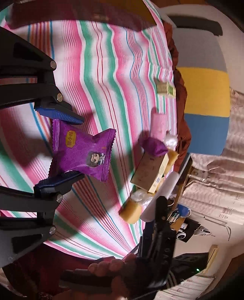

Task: Organize objects
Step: 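Carry the purple packet and white foam block into the gold tray and release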

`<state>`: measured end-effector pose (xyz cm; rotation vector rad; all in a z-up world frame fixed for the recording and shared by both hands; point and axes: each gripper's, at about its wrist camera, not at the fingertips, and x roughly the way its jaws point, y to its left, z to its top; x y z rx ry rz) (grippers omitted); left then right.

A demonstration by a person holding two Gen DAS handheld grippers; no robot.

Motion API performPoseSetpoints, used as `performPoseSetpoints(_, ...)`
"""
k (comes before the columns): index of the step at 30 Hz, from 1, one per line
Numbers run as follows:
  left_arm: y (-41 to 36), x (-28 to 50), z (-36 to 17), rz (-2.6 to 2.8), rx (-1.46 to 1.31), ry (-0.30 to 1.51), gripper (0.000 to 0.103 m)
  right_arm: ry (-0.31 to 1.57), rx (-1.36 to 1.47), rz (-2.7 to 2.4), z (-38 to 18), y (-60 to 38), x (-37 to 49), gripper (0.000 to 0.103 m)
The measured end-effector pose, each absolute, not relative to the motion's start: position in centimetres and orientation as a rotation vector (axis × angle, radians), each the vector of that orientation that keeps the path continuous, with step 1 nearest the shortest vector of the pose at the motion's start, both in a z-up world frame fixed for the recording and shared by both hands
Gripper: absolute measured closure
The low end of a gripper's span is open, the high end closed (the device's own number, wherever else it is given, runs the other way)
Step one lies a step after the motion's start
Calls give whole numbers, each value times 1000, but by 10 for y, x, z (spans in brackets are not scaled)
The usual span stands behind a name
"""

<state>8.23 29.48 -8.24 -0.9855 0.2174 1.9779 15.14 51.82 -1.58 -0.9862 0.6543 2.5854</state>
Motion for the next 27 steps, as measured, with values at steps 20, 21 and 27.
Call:
performPoseSetpoints(20,160,36,-29,2264,-960,-66,51,423,-994,2792,-9,454,135,46)
performPoseSetpoints(21,154,32,-30,2277,-968,-74,51,393,-996,2813,-8,446,135,46)
performPoseSetpoints(27,123,3,-41,2325,-1077,-118,51,374,-1008,2912,-5,410,132,46)
